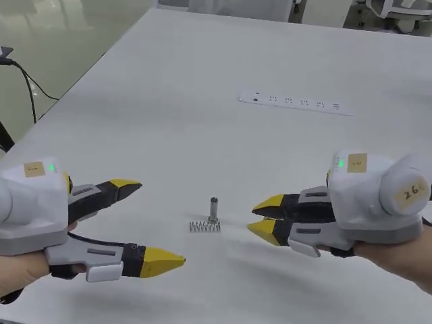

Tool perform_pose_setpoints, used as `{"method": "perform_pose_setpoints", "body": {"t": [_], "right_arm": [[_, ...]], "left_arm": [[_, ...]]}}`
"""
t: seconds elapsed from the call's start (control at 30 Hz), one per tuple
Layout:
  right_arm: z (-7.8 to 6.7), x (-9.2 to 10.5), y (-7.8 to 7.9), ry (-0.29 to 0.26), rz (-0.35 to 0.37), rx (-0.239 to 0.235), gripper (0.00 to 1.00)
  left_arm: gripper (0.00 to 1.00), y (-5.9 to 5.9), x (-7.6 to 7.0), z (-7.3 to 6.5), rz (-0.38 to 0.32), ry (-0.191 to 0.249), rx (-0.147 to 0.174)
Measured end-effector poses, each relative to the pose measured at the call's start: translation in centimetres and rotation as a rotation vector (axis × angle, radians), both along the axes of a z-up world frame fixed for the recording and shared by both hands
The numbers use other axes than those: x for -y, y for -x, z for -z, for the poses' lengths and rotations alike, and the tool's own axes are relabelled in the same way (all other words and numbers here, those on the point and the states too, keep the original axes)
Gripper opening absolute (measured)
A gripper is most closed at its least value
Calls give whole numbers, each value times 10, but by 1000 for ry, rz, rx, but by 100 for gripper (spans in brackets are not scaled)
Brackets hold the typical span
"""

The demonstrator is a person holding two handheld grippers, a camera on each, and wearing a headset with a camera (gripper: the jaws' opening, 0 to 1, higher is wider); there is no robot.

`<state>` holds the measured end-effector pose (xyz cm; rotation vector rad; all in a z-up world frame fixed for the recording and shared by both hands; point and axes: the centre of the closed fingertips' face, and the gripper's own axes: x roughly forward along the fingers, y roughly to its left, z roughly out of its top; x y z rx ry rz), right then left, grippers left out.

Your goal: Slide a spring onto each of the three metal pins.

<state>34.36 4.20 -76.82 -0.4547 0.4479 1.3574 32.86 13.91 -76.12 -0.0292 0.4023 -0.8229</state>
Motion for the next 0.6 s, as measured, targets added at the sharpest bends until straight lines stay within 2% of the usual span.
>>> {"method": "perform_pose_setpoints", "body": {"t": [0.33, 0.6], "right_arm": [[8, -27, 2, 40, -75, 27, 11], [17, -41, -1, 74, -102, 40, 11]], "left_arm": [[92, 5, -5, 2, -5, -6, -8], [91, 3, -8, 0, -9, -8, -3]]}}
